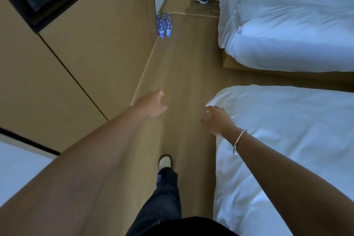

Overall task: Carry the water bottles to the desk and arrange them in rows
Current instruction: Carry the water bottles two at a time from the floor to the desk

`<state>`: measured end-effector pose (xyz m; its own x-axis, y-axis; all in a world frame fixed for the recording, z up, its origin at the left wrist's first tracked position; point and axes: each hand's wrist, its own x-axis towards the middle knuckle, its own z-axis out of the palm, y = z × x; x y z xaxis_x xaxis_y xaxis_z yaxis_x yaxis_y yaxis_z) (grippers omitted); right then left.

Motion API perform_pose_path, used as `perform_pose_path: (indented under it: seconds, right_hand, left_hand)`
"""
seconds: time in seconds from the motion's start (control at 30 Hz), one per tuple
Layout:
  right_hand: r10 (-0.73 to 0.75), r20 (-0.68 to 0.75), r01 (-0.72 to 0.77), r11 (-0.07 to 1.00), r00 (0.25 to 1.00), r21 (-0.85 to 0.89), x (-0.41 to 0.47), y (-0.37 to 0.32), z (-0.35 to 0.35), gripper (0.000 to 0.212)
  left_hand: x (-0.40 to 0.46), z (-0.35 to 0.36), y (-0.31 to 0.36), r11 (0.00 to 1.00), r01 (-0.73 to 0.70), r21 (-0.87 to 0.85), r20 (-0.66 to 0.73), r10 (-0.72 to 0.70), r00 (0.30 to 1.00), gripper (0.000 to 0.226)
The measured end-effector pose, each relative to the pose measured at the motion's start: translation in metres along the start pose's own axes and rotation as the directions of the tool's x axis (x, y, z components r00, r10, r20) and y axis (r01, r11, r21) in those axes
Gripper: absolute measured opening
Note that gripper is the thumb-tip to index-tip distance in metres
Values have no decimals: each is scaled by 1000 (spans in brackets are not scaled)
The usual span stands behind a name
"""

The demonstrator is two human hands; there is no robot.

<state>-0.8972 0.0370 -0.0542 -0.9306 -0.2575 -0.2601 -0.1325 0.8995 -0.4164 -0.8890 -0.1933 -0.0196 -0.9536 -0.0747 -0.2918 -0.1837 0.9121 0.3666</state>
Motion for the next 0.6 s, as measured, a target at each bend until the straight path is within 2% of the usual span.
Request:
perform_pose_path:
  seconds: [0.33, 0.6]
  right_hand:
    - [34, -101, -30, 999, 994, 35, 202, -49, -60, 40]
    - [22, -38, -20, 998, 999, 57, 330, -60, -89, 41]
  left_hand:
    - [214, -100, -21, 998, -69, 4, -52, 69, 996, 47]
    - [336, -120, -21, 992, -99, -76, -61, 94, 994, 42]
